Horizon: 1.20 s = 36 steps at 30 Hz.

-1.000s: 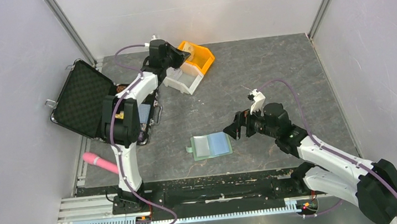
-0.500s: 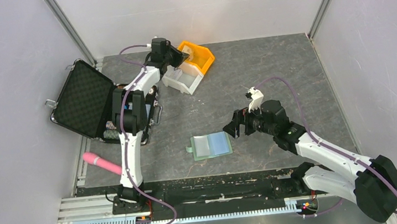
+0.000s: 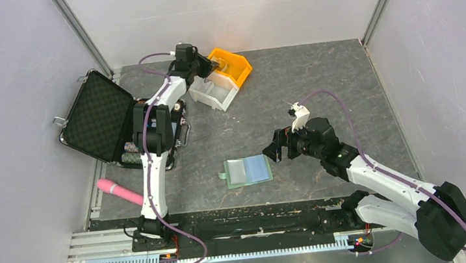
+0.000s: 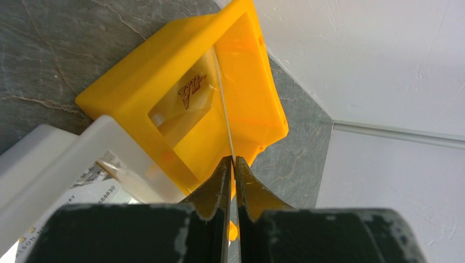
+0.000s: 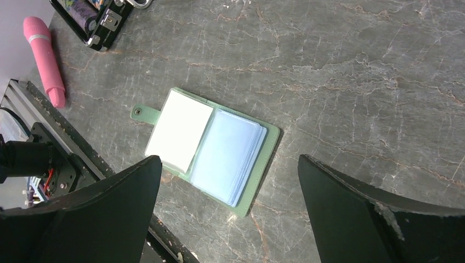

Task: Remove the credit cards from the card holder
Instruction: Place the credit card in the storage box.

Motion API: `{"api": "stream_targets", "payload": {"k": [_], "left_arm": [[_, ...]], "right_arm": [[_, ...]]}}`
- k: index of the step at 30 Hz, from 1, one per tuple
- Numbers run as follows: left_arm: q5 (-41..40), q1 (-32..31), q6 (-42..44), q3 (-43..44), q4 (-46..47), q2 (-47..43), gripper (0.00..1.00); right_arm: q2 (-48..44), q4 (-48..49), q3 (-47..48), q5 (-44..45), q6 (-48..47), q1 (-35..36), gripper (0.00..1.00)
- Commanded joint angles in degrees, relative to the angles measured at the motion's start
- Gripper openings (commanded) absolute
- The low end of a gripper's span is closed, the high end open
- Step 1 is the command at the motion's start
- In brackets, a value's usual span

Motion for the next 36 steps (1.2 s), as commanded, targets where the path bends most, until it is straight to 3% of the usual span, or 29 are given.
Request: {"api": "stream_targets", "payload": {"k": [1, 30, 36], "left_arm": [[1.63, 0.81, 0.92, 4.62, -0.96, 1.25, 0.12], [-0.73, 1.35, 2.86, 10.62, -3.79, 4.17, 0.26], [-0.92, 1.35, 3.81, 10.67, -4.01, 4.27, 0.15]], "right_arm": [[-0.21, 0.38, 3.17, 1.42, -0.8, -0.17, 0.98], [-0.73, -1.05, 3.19, 3.13, -0.61, -0.64, 0.98], [-0.01, -1.05, 3.67, 3.14, -0.68, -0.71, 0.98]]}}
